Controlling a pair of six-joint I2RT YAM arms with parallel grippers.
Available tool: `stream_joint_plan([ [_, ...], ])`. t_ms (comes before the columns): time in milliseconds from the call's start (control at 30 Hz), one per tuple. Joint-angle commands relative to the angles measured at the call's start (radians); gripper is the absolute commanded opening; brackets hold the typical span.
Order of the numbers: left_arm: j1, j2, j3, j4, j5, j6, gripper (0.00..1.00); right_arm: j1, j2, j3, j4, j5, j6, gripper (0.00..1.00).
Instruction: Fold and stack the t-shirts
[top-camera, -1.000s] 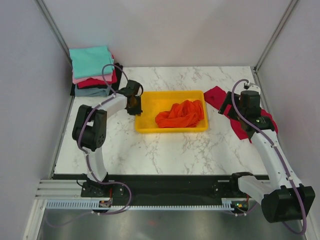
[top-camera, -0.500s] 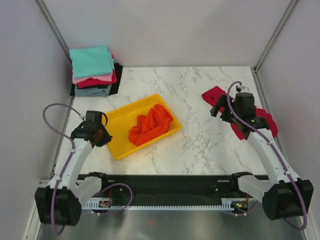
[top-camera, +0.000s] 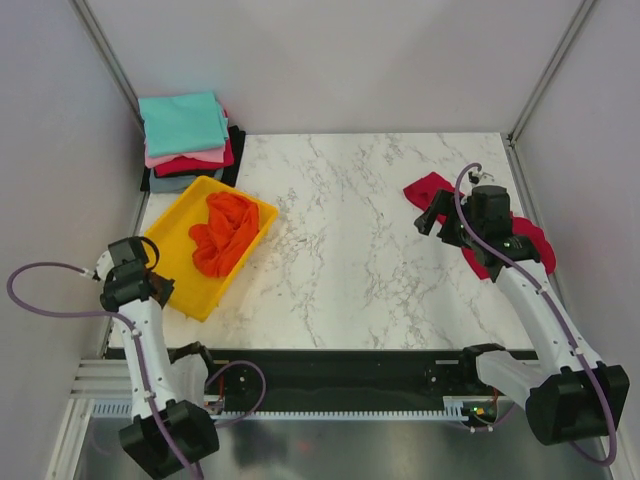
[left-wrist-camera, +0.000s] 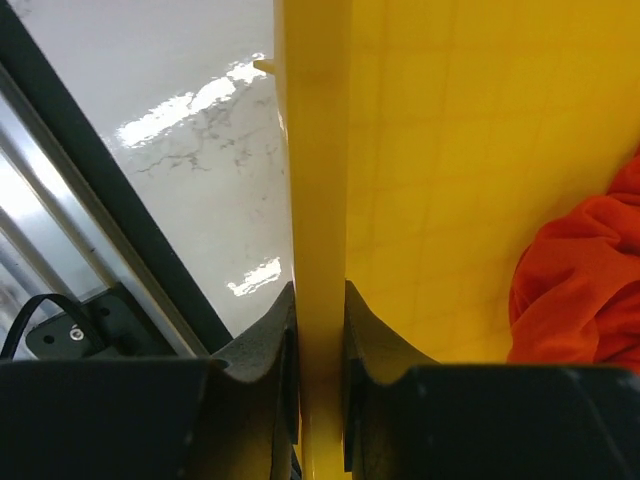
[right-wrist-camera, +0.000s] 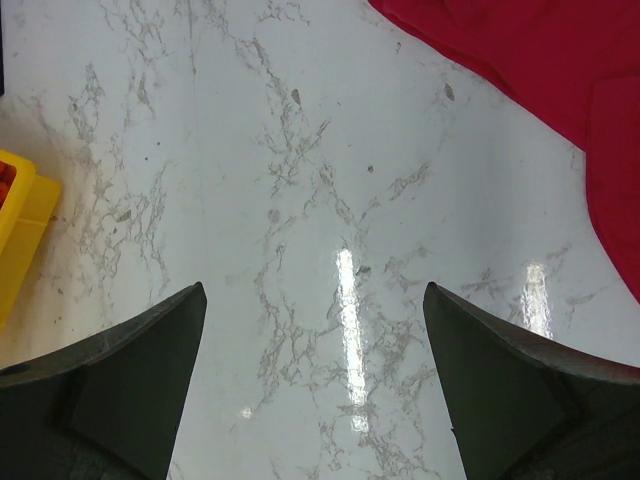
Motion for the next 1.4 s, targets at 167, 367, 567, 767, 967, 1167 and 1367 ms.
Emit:
stream_joint_plan([
  [167,0.192,0.084,0.079,0.112,0.091,0.037,0.04,0.007,-0.024,-0.014,0.012,-0.034,-0.003,0.98],
  [367,0.297,0.14,0.029,0.176,0.156,0.008,0.52,0.007,-0.035,-0.02,0.009,-0.035,-0.007,0.98],
  [567,0.38,0.139,0.036,0.183,0.266,-0.067,0.63,0.007,-0.046,-0.034,0.003,-0.029,-0.018,0.98],
  [767,0.295,-0.01,0.076,0.181,0.271,-0.051,0.75,0.007,-0.035,-0.045,0.004,-0.02,-0.023,0.98],
  [967,0.087,-0.076,0.063,0.287,0.403,-0.066,0.65,0.009,-0.033,-0.035,0.006,-0.018,-0.02,0.98],
  [1167,-0.493,0.214,0.145,0.378,0.237,0.021,0.63,0.012,-0.021,-0.032,0.006,0.001,-0.004,0.98],
  [1367,-0.656,0.608,0.219,0.408,0.179,0.06,0.62,0.012,-0.024,-0.035,-0.008,0.067,-0.006,0.98],
])
